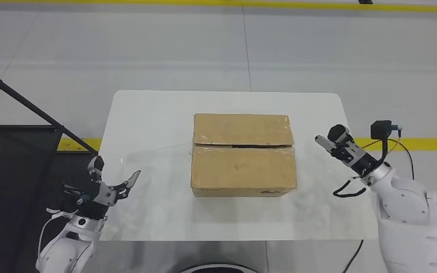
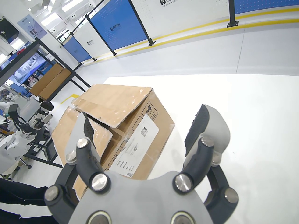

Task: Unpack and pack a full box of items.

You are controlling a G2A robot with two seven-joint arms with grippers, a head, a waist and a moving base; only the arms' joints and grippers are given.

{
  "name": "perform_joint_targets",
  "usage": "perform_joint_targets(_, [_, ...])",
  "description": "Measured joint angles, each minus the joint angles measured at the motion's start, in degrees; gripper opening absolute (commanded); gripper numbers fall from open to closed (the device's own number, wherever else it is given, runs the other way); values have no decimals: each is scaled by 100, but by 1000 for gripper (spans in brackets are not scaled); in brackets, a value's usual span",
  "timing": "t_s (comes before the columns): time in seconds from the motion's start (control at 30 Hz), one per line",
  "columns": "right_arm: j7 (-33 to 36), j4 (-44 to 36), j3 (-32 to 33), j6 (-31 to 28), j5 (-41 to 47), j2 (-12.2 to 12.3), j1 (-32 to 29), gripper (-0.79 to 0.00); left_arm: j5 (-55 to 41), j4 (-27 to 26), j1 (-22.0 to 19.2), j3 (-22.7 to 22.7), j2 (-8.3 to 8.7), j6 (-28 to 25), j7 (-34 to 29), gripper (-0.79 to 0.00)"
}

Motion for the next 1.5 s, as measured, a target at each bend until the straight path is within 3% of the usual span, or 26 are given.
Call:
perform_joint_targets(0.13, [452, 66, -168, 131, 803, 22, -24, 0, -488, -102, -49, 89, -15, -274, -92, 0])
perform_joint_targets(0.37, [2172, 261, -249, 607, 2622, 153, 157, 0, -1873, -248, -95, 31, -58, -438, -382, 0])
perform_joint_targets(0.57, [2541, 610, -547, 1087, 3341, 174, 390, 0, -2497, -346, -104, -25, -63, -688, -731, 0])
perform_joint_targets(0.93, [3067, 1024, -928, 1179, 4371, 194, 673, 0, -2662, -372, -53, -61, -72, -877, -885, 0])
perform_joint_targets(1.33, [4249, 1146, -989, 1297, 6063, 243, 813, 0, -2827, -435, -7, 7, -90, -1127, -879, 0])
perform_joint_targets(1.5, [4902, 791, -894, 1860, 6815, 300, 710, 0, -2815, -573, -19, 95, -88, -1415, -893, 0])
